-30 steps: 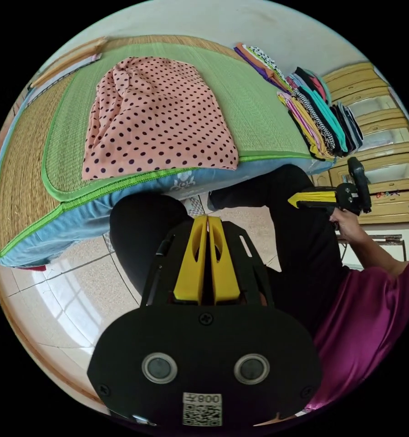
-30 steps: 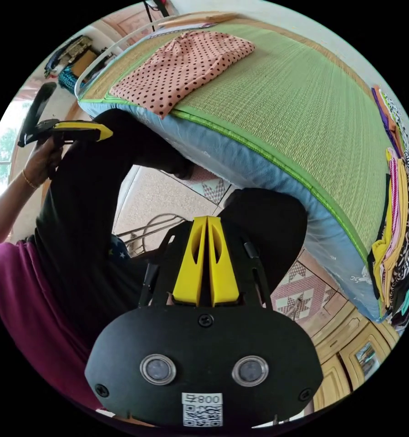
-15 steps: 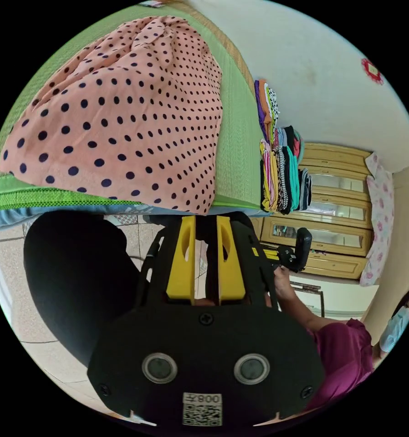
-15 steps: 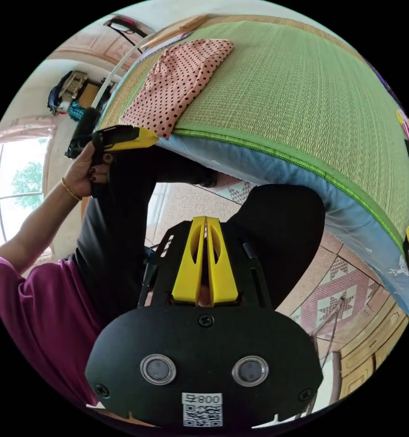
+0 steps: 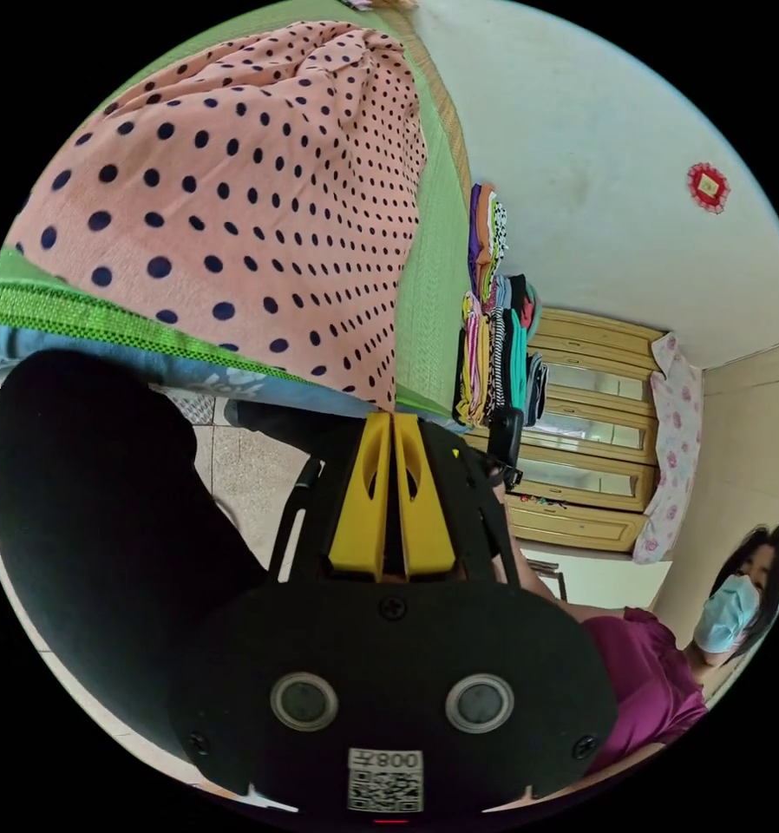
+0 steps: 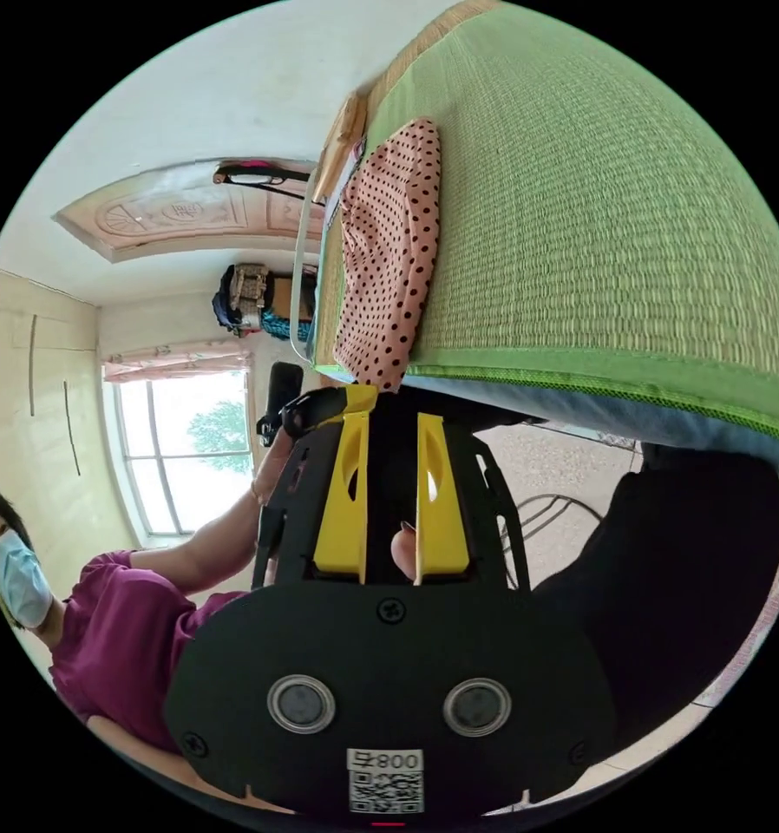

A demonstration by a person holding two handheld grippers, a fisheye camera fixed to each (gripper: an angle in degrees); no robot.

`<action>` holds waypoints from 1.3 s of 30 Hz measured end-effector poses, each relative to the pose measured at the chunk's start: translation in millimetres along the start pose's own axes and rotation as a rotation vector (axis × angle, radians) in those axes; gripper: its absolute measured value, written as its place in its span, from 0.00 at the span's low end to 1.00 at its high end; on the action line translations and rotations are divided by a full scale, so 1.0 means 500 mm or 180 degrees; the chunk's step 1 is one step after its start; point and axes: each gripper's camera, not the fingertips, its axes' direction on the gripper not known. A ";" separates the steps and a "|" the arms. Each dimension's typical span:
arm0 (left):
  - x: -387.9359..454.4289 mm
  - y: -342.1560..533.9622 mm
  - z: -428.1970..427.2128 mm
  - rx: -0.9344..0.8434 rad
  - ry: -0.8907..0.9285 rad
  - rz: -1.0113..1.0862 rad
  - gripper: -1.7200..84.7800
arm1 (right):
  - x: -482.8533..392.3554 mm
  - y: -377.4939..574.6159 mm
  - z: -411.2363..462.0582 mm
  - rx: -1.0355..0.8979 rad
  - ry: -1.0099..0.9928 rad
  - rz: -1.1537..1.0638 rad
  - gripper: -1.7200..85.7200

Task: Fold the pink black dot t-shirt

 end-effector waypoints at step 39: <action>0.045 0.116 0.053 -0.0254 -0.0321 0.0106 0.02 | 0.198 -0.038 0.073 0.0156 -0.0865 0.0460 0.14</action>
